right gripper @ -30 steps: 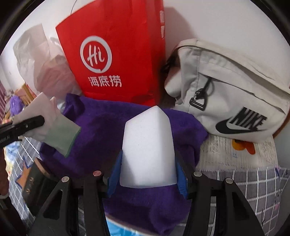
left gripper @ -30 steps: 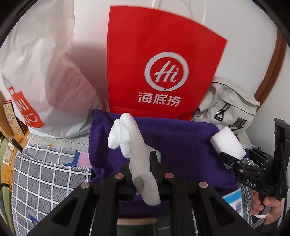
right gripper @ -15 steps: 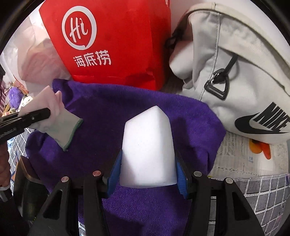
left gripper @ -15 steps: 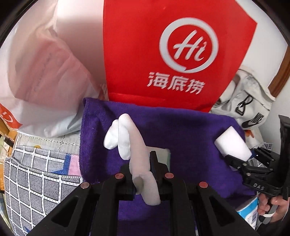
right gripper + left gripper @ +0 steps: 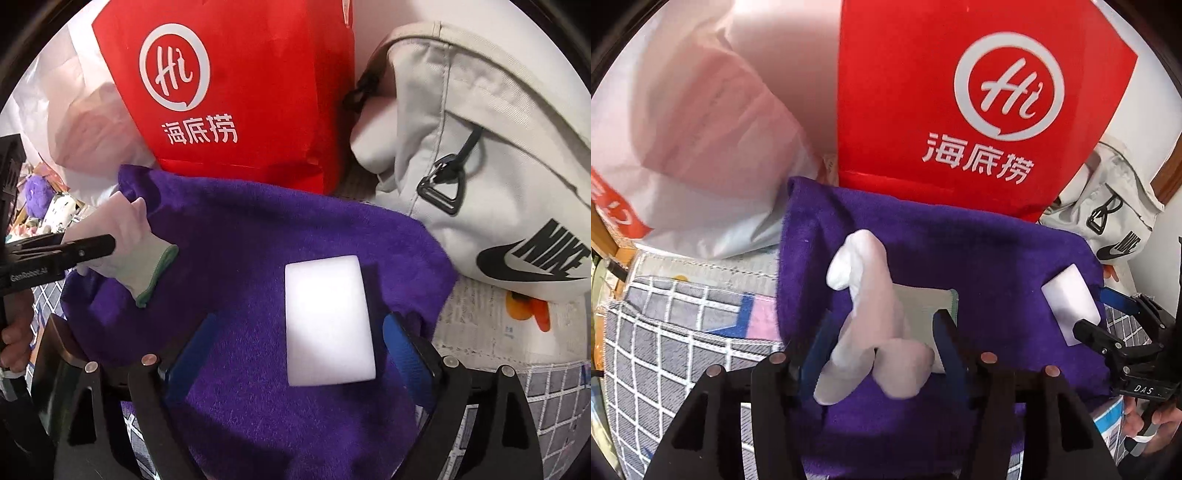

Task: Organize soft objects
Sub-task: 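Open the right tool to drop the sponge on the towel while the left tool releases the glove there, then grasp the green wet-wipes pack with the right tool while the left tool grasps the yellow mesh bag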

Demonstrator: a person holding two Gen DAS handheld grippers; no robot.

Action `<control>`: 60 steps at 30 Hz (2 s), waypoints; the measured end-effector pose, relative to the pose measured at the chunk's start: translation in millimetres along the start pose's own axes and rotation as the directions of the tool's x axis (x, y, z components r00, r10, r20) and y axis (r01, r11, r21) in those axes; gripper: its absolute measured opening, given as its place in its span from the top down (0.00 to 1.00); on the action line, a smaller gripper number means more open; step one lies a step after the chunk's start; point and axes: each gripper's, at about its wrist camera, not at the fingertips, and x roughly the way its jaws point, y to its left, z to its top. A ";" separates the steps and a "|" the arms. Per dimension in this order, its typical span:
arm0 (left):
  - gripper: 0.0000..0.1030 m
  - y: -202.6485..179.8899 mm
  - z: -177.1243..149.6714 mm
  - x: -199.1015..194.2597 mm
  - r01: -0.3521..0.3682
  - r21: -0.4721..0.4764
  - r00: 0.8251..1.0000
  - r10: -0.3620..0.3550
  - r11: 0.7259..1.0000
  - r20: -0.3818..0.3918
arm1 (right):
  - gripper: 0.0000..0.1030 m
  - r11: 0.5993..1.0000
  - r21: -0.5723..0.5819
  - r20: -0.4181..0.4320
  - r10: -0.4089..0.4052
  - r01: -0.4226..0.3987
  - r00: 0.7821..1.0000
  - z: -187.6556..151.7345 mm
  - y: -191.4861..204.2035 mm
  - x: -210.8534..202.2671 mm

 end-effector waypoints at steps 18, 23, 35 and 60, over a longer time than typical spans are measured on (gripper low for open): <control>0.42 28.6 -65.9 -111.8 -0.058 -0.017 0.993 0.059 0.998 0.099 | 0.12 0.999 -0.012 0.132 0.053 -0.052 0.990 -62.9 54.1 -109.1; 0.42 34.9 -90.6 -124.0 -0.056 -0.027 0.994 0.058 0.998 0.088 | 0.12 0.994 -0.055 0.076 0.095 -0.091 0.993 -97.6 94.7 -114.0; 0.42 64.6 -145.0 -134.5 -0.064 -0.070 0.993 0.070 0.995 0.098 | 0.12 0.984 -0.140 -0.114 0.093 -0.109 0.989 -146.5 177.9 -74.6; 0.42 71.2 -188.1 -145.9 -0.029 -0.054 0.994 0.035 0.998 0.101 | 0.31 0.997 -0.061 -0.068 0.039 -0.043 0.997 -150.9 172.4 -76.0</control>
